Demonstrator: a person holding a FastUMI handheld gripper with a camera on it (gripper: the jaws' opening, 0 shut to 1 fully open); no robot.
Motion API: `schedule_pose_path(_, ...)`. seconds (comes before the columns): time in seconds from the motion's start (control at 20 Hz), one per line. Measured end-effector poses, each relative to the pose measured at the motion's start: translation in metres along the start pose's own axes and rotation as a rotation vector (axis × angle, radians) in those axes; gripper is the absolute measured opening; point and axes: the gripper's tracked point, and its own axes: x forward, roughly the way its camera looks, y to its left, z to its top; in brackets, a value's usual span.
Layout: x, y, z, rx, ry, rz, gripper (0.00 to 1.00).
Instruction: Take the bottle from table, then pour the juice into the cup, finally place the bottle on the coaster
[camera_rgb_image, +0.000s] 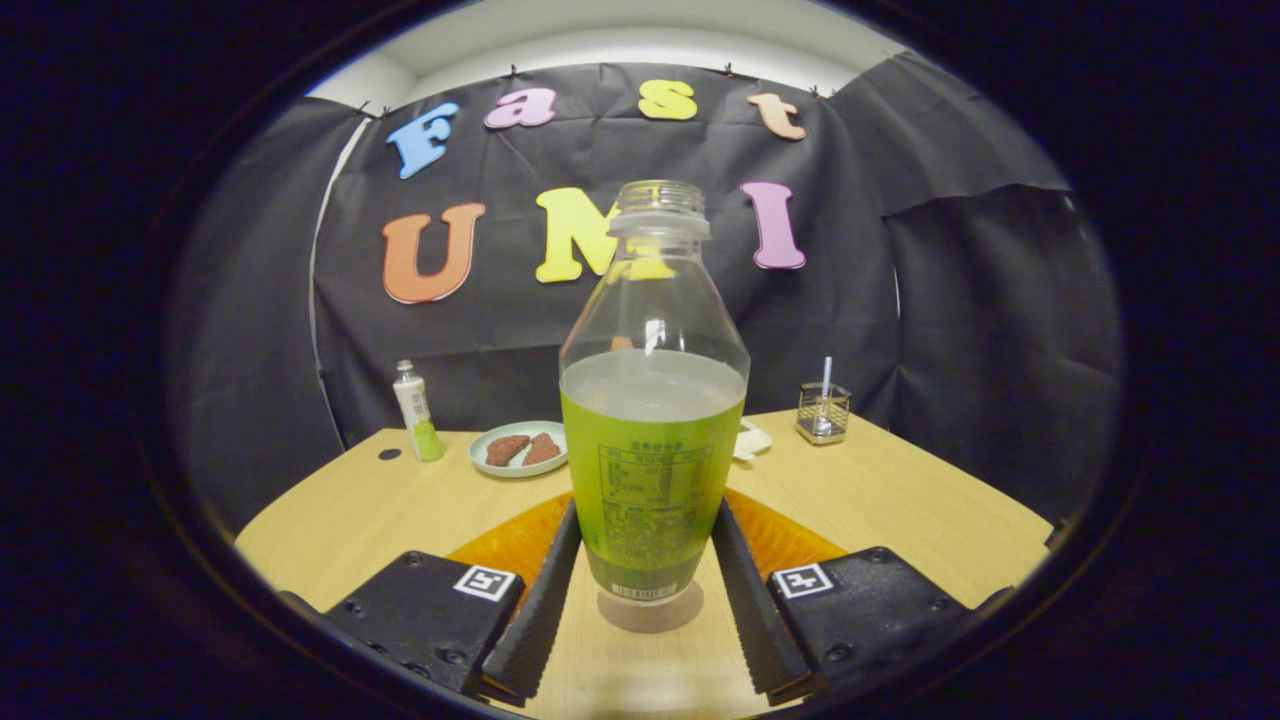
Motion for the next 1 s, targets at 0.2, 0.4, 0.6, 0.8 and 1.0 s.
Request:
schedule_pose_path(0.2, 0.024, 0.005, -0.024, -0.078, 0.052, 0.000, 0.80)
schedule_pose_path(0.4, 0.042, 0.009, -0.045, -0.131, 0.113, 0.000, 0.81)
schedule_pose_path(0.6, 0.050, 0.009, -0.056, -0.121, 0.138, 0.002, 0.81)
schedule_pose_path(0.8, 0.058, 0.007, -0.062, -0.110, 0.152, 0.004, 0.81)
schedule_pose_path(1.0, 0.060, 0.005, -0.066, -0.112, 0.176, -0.005, 0.81)
